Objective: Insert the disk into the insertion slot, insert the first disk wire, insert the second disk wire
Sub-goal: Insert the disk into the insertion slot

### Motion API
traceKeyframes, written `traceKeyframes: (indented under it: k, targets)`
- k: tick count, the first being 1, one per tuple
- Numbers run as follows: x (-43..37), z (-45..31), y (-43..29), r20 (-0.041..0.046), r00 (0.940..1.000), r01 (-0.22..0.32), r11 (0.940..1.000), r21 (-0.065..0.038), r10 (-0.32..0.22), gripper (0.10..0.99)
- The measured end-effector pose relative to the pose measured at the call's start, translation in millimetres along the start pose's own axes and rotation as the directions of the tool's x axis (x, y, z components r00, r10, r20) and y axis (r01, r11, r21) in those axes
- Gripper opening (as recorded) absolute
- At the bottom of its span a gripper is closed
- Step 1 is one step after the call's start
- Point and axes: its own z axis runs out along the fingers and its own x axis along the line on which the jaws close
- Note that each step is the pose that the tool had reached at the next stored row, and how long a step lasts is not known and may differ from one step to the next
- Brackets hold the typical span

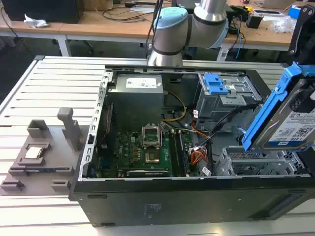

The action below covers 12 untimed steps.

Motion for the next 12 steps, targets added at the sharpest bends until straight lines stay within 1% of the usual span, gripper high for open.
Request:
traceKeyframes:
  k: [3, 12]
  targets:
    - [0.0, 1.8, 2.1, 0.0, 1.0, 0.0, 1.0, 0.0, 0.0, 0.365]
    - [0.0, 4.2, 2.7, 0.0001, 1.0, 0.0, 1.0, 0.0, 0.0, 0.365]
